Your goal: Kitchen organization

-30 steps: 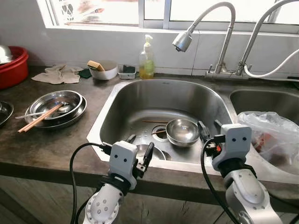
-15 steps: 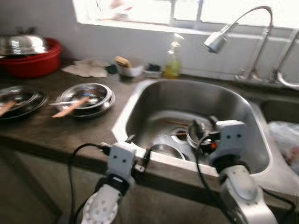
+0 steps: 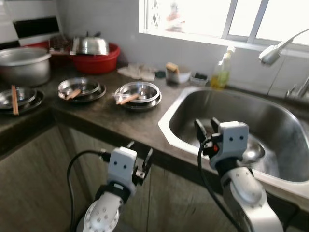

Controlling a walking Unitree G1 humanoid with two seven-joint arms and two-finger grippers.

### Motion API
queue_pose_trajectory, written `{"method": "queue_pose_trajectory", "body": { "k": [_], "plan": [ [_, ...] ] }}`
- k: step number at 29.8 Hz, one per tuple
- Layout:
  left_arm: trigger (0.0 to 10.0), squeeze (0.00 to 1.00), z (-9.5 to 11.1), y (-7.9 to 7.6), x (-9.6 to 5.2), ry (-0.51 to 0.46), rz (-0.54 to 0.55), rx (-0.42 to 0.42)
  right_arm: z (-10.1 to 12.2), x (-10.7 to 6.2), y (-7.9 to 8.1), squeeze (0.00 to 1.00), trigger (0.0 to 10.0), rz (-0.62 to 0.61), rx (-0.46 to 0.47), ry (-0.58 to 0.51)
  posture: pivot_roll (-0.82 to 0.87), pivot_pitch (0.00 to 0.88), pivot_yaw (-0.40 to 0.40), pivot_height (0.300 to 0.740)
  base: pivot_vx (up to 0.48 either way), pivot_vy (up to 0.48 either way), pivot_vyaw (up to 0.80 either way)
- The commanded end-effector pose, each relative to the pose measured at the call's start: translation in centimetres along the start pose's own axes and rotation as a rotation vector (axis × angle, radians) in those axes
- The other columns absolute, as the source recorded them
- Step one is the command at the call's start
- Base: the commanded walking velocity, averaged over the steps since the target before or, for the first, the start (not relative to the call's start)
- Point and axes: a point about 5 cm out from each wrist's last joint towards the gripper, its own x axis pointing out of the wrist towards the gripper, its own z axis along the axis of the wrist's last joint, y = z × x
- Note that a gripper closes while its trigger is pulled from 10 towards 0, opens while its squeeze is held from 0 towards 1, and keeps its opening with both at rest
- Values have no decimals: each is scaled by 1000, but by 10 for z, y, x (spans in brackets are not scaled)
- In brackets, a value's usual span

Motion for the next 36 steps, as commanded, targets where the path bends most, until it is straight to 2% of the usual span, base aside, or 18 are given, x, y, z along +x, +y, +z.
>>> {"method": "queue_pose_trajectory", "body": {
  "k": [1,6,11,18,29,36],
  "plan": [
    [10000,0,2,-2,0,-7,-11,5,0,2,-2,0,10000,-7,7,1,38,19,-35,740,0,0,0],
    [10000,0,2,-1,0,-2,-7,4,0,3,0,0,10000,14,-5,-1,39,22,-37,740,0,0,0],
    [10000,0,2,-1,0,0,-6,4,0,5,2,0,10000,22,-23,-7,41,23,-39,740,0,0,800],
    [10000,0,1,-1,0,2,-5,1,1,8,2,0,10000,25,-16,-8,40,26,-41,740,0,466,800],
    [10000,0,0,-2,-1,1,-3,1,6,16,1,0,10000,29,3,-27,40,33,-42,740,0,0,0],
    [10000,0,0,-4,-2,3,-3,0,6,23,4,0,10000,59,-42,-41,45,34,-50,740,0,0,114]
  ]
}}
